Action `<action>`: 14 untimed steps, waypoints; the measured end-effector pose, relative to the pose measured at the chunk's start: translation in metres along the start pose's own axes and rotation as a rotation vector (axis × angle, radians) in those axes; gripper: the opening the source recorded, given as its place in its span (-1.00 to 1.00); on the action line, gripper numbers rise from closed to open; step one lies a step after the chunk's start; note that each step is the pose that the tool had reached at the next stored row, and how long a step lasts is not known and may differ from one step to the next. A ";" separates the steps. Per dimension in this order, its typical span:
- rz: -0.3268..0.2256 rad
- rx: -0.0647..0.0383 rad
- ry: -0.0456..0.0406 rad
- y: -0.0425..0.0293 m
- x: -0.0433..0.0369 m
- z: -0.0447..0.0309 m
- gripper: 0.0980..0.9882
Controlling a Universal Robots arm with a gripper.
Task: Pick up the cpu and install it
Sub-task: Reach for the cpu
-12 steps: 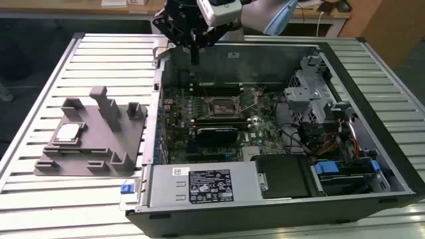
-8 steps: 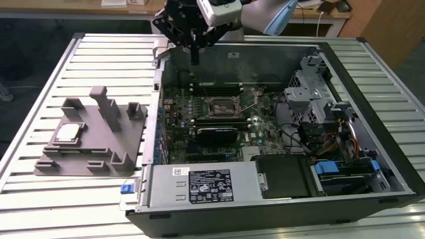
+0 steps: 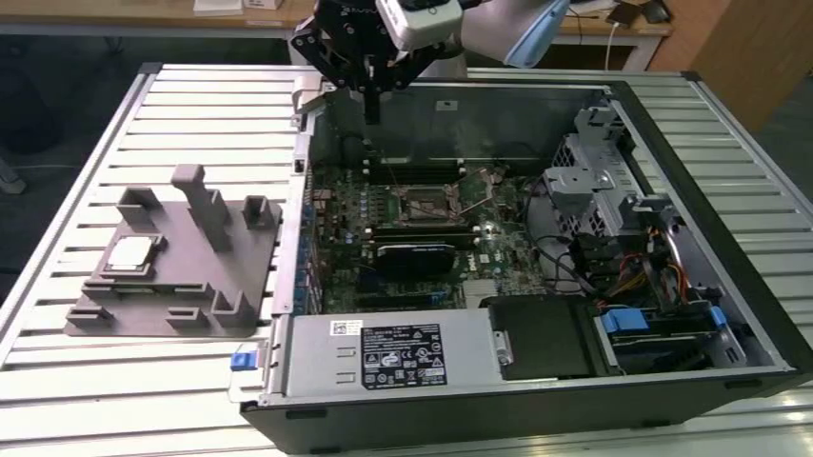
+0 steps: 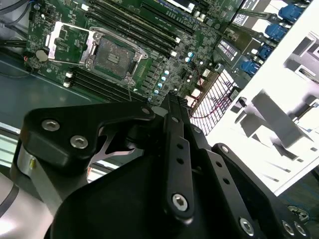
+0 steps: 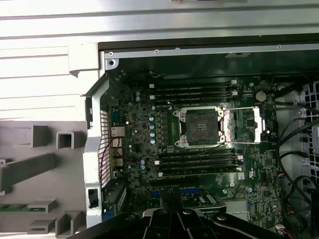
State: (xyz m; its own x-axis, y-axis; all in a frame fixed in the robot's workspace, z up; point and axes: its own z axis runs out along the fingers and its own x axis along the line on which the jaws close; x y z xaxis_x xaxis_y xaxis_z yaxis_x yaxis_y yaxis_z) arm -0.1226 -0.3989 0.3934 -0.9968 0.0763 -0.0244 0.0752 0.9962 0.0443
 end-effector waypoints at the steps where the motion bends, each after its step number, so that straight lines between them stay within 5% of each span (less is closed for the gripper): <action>1: 0.000 0.000 0.0000 -0.0001 0.0006 0.0000 -0.98; 14: 0.000 0.000 -0.0017 -0.0015 0.0201 -0.0003 -0.98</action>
State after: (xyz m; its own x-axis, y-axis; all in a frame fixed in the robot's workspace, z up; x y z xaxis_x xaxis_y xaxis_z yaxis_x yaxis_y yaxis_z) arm -0.1427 -0.3989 0.3931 -0.9967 0.0766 -0.0261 0.0753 0.9962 0.0447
